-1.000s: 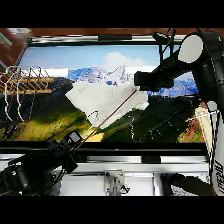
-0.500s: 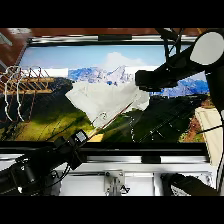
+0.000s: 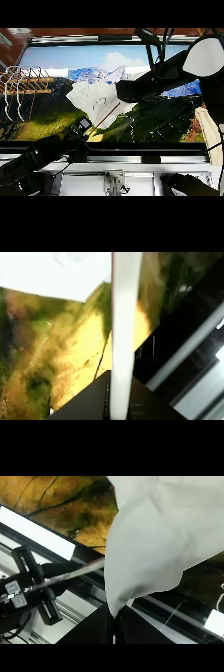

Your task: Fold the shirts.

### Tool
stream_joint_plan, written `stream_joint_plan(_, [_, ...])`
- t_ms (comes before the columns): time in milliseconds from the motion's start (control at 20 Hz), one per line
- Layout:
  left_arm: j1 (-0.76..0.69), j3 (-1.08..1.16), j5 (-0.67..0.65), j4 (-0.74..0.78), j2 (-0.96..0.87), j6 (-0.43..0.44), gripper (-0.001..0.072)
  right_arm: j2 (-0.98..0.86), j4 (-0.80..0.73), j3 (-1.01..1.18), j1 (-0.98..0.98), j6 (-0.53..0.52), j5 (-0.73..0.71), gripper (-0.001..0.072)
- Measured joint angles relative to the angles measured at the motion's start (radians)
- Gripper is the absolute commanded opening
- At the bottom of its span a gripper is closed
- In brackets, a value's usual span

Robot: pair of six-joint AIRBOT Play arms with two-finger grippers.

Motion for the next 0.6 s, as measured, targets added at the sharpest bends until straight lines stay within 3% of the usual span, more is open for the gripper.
stream_joint_plan(250, [0.090,0.024,0.066,-0.111,-0.018,0.094,0.0036,-0.019,-0.050,0.001,0.040,0.039,0.010,0.0084])
stream_joint_plan(300, [0.097,0.031,0.072,-0.128,-0.019,0.107,0.0036,-0.031,-0.042,0.001,0.043,0.040,0.006,0.0230])
stream_joint_plan(350, [0.102,0.036,0.078,-0.142,-0.021,0.114,0.0036,-0.043,-0.031,0.001,0.044,0.037,-0.002,0.0492])
stream_joint_plan(400, [0.105,0.040,0.080,-0.153,-0.021,0.119,0.0036,-0.056,-0.017,0.001,0.045,0.027,-0.013,0.0552])
stream_joint_plan(600, [0.111,0.047,0.053,-0.177,-0.023,0.138,0.0036,-0.050,0.012,0.000,0.003,-0.032,-0.050,0.0553])
